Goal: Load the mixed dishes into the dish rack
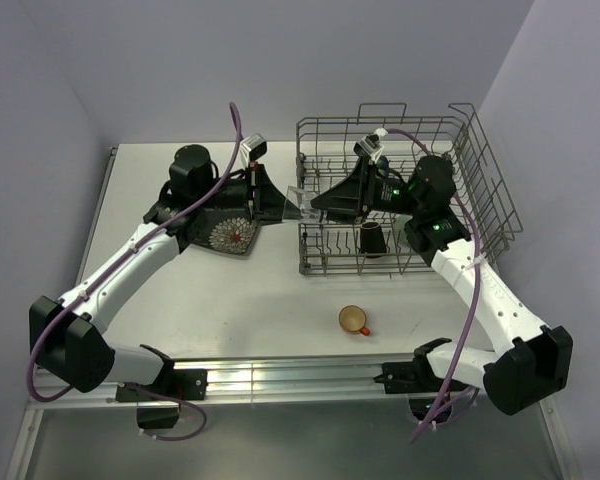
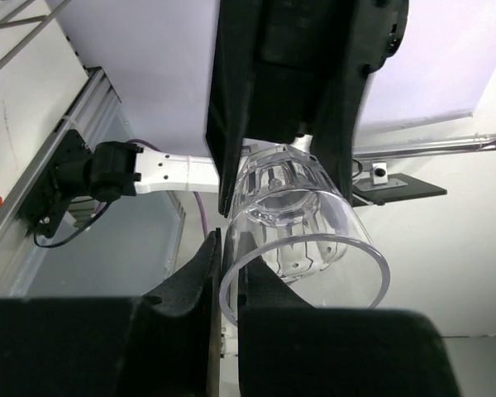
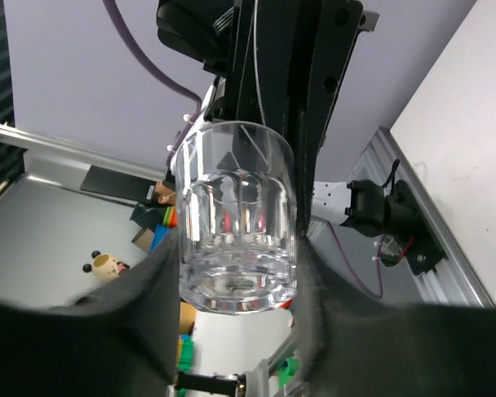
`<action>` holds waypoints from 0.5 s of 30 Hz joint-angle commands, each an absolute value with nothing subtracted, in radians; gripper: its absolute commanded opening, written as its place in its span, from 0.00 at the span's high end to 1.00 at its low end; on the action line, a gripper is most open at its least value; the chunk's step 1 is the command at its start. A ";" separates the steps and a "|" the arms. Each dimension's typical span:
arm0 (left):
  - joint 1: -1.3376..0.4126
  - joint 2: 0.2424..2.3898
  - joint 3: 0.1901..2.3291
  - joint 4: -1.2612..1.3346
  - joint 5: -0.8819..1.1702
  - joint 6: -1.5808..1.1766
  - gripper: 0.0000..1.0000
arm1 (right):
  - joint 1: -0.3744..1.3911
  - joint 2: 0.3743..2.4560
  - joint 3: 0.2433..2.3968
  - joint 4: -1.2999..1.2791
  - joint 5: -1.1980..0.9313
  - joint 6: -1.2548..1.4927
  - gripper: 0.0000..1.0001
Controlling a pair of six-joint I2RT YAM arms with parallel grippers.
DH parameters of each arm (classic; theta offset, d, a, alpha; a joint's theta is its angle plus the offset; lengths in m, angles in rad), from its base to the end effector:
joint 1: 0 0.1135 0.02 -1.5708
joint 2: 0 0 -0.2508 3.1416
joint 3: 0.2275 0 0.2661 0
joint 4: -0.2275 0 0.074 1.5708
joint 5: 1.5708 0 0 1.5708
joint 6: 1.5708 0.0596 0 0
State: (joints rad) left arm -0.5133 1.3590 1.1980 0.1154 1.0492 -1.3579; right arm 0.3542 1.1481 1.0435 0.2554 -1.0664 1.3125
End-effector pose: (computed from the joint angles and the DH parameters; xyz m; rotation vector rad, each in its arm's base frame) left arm 0.2677 -0.2102 0.3717 0.1786 2.1529 -2.1032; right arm 0.2472 0.1470 0.3903 -0.2335 1.8954 1.9805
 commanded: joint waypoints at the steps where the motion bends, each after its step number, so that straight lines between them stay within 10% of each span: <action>1: -0.511 1.370 1.195 0.169 1.065 -1.365 1.00 | 0.371 1.157 1.091 0.324 -1.069 1.328 0.81; 2: -0.511 1.373 1.195 0.176 1.065 -1.367 1.00 | 0.371 1.160 1.091 0.327 -1.068 1.330 1.00; 4: -0.511 1.374 1.196 0.155 1.055 -1.355 0.54 | 0.371 1.163 1.098 0.313 -1.068 1.316 1.00; 6: -0.486 1.365 1.209 0.044 1.037 -1.291 0.29 | 0.365 1.172 1.153 0.152 -1.049 1.214 1.00; 15: -0.166 1.223 1.301 -0.899 0.378 -0.897 0.18 | 0.285 1.337 1.524 -0.687 -0.721 0.677 1.00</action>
